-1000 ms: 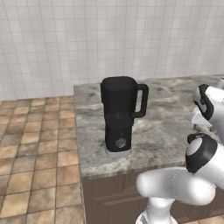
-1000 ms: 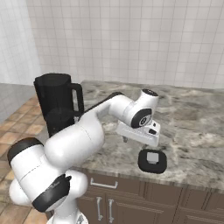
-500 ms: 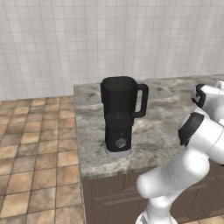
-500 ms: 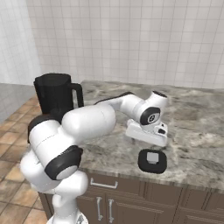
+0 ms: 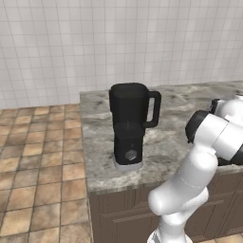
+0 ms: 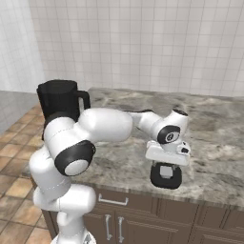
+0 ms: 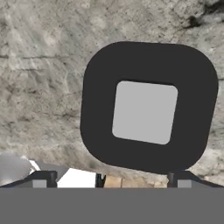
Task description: Close the lid blender by securely placing the lid on top.
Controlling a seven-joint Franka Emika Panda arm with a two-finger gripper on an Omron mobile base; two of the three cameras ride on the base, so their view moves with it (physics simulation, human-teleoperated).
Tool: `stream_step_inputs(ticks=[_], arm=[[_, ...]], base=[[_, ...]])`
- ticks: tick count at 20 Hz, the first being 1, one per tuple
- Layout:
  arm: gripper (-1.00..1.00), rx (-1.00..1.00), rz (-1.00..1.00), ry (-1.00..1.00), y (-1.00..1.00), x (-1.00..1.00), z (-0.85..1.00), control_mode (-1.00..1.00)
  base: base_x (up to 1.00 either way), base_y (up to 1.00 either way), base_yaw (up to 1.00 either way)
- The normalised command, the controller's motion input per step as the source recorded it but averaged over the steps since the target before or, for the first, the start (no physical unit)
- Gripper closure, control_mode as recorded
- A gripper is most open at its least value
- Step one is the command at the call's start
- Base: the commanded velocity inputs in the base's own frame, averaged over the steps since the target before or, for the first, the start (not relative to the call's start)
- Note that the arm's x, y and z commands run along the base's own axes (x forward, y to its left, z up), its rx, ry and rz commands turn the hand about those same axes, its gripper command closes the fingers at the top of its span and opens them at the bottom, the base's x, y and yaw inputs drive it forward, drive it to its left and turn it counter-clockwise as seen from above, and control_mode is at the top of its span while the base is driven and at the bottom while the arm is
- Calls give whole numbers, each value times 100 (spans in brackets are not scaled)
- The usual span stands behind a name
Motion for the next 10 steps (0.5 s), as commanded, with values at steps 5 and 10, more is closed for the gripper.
stream_step_inputs(ticks=[5, 10], arm=[[-100, 0, 15, -1, -24, 22, -35, -100], [-100, 0, 2, -4, -8, 22, -11, -100]], base=[[0, 0, 0], [0, 0, 0]])
